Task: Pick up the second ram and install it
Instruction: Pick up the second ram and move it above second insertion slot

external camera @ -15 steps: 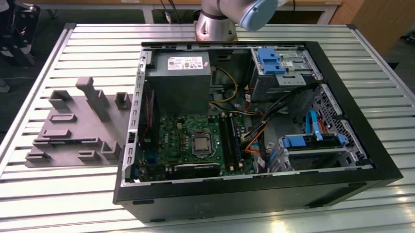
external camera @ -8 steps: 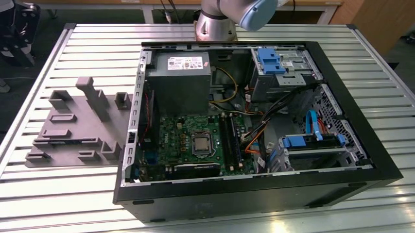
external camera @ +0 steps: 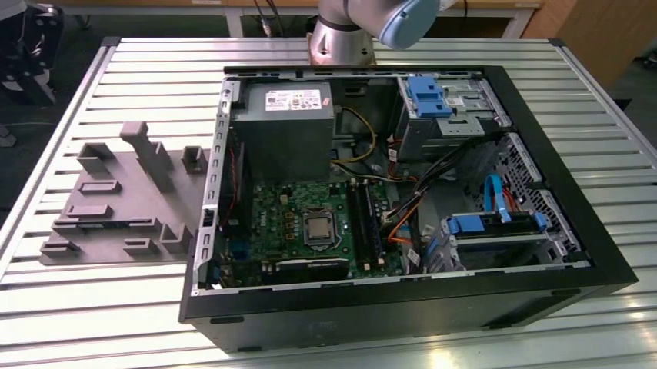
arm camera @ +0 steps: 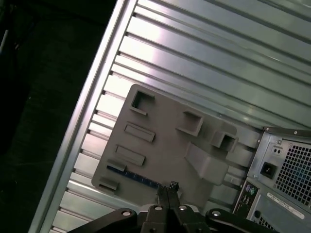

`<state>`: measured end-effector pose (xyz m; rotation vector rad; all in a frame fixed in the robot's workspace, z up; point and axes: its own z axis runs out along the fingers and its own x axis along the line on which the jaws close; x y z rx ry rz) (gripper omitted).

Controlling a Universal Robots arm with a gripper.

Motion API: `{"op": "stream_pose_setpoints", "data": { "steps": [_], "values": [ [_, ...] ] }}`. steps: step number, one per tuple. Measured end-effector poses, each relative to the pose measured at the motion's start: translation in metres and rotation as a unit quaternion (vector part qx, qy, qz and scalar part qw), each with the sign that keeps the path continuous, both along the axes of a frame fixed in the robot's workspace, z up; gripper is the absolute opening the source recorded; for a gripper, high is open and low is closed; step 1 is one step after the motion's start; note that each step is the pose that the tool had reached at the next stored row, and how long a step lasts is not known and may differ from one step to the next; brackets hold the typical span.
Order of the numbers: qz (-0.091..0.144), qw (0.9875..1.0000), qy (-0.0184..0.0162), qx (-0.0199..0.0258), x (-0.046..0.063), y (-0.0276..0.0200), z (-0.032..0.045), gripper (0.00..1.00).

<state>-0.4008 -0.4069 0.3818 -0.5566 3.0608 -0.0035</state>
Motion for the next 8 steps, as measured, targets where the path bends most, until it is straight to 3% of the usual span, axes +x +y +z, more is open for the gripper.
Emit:
{"op": "stream_pose_setpoints", "data": {
  "steps": [4,8],
  "values": [
    [0.030,0.9996,0.0001,-0.0001,0.0000,0.0000,-0.0002,0.13],
    [0.058,0.9983,0.0000,0.0000,0.0000,0.0000,-0.0006,0.13]
  ]
}}
